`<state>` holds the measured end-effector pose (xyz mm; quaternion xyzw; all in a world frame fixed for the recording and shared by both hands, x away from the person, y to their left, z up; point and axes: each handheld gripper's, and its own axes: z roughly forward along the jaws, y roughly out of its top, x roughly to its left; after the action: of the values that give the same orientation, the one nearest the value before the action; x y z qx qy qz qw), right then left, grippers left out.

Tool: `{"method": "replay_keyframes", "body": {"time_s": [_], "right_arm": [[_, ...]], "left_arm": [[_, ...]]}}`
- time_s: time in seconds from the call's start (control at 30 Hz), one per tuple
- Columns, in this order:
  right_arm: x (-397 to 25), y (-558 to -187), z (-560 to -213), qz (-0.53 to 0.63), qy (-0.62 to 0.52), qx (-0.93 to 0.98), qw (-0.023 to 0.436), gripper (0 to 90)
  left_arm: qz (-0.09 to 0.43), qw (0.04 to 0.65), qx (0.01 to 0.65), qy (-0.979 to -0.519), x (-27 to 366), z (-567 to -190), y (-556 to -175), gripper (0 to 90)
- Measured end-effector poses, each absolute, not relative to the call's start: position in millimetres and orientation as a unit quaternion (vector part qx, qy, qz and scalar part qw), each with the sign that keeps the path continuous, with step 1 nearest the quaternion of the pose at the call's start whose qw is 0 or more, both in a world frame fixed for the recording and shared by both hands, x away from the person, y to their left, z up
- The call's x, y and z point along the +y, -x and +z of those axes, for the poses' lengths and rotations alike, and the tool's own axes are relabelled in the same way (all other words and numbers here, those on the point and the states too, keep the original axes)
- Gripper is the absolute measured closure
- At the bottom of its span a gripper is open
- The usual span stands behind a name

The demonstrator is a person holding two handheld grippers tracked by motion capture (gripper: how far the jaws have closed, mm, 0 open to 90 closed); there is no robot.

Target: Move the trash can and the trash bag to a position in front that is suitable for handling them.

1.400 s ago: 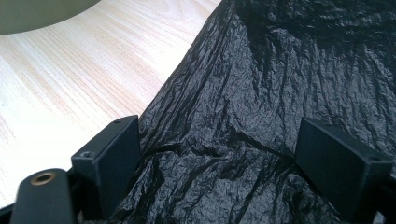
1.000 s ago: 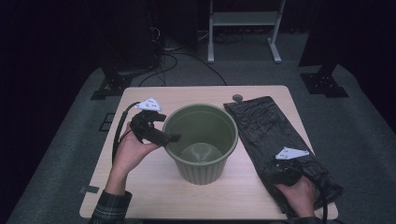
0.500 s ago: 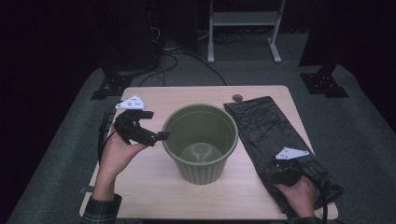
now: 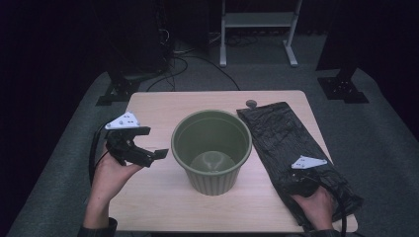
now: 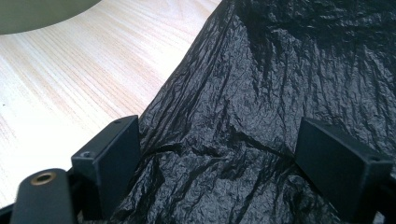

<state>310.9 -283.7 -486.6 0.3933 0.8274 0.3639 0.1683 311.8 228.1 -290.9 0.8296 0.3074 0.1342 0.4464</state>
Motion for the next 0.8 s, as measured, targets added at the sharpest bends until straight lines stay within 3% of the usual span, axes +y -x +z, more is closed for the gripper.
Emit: {"method": "replay_keyframes", "body": {"time_s": [0.8], "right_arm": [[-283.6, -310.8, -486.6, 0.364, -0.393, 0.827, 0.168, 12.9]], "left_arm": [[0.141, 0.439, 0.314, -0.83, 238.5, -365.9, -291.7, 0.0]]}}
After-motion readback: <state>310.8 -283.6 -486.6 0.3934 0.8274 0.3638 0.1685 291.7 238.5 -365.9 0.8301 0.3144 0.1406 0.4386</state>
